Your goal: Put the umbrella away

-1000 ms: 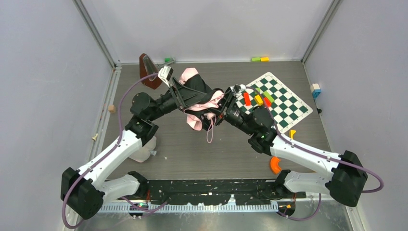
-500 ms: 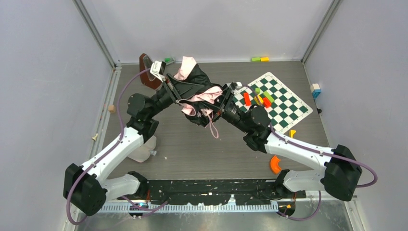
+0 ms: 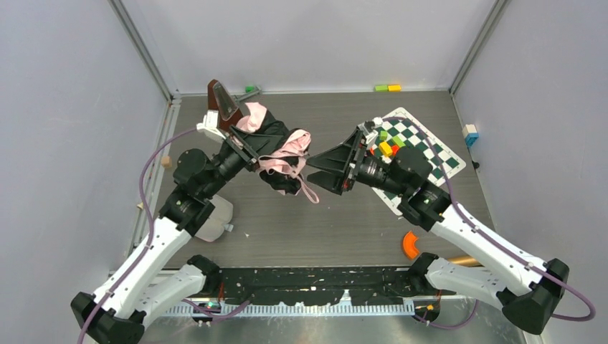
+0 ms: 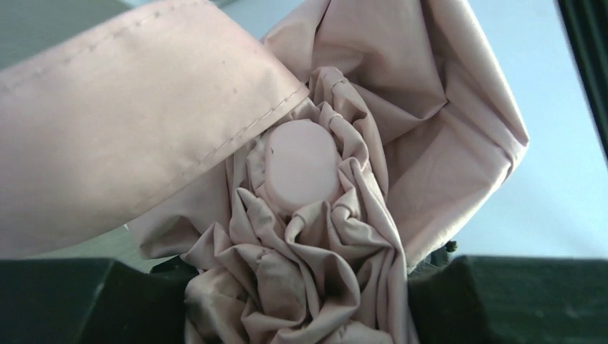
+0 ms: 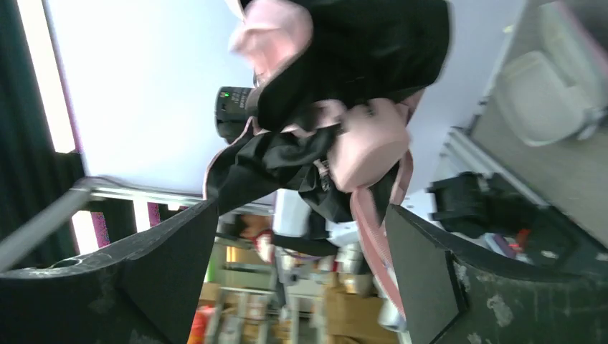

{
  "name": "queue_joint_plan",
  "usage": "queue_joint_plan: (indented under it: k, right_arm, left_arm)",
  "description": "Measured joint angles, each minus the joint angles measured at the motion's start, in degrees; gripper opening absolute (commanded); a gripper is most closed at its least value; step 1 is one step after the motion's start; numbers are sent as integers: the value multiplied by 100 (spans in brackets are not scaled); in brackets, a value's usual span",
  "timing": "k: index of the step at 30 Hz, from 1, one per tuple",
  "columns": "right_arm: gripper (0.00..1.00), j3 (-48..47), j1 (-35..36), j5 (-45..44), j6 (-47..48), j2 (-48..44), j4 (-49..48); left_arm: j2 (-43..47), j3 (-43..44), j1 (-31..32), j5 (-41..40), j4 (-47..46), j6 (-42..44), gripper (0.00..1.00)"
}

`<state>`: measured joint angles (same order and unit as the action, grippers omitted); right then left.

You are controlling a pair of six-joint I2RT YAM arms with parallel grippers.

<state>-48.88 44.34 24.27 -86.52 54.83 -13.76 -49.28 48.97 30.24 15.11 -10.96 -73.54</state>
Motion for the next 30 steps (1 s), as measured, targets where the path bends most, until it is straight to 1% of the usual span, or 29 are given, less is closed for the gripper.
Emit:
queue_joint_plan:
  k: [3, 5, 6, 8, 10, 12, 15, 18, 20, 24, 27, 30]
  right_arm:
    - [98, -695, -39, -22, 1121, -7, 1327]
    - [98, -1207, 83, -278, 1963, 44, 2271]
    - [98, -1563, 227, -551, 2549, 114, 2800]
    - [99, -2214, 651, -1167, 3552, 271, 3547]
    - [99, -2717, 1235, -1832, 4542, 372, 3985]
    - [99, -2946, 1738, -2354, 5342, 382, 4190]
    - [96, -3099, 2450, -3174, 6454, 531, 4435]
    - [95, -3276, 2804, -3768, 7182, 881, 4653]
    - [95, -3388, 2953, -4072, 7578, 1250, 4723]
    - [95, -3506, 3071, -4391, 8183, 1915, 4883]
    - [96, -3512, 3132, -4503, 8491, 2173, 4903]
    - [95, -3512, 3147, -4575, 8765, 2236, 4892]
  left_arm:
    - [223, 52, 0, -457, 1021, -48, 0]
    - [282, 94, 0, -686, 1727, -262, 0]
    - [289, 107, 0, -774, 2096, -420, 0]
    - [289, 109, 2, -881, 2605, -673, 0]
    - [289, 131, 11, -975, 3180, -1014, 0]
    - [291, 168, 13, -1029, 3644, -1338, 0]
    - [289, 304, 13, -1060, 4293, -1777, 0]
    - [229, 570, 13, -1040, 4787, -2004, 0]
    - [162, 743, 13, -957, 4988, -2116, 0]
    - [-50, 863, 20, -710, 5160, -2267, 0]
    - [-181, 866, 81, -649, 5337, -2299, 0]
    - [-225, 887, 170, -651, 5563, -2356, 0]
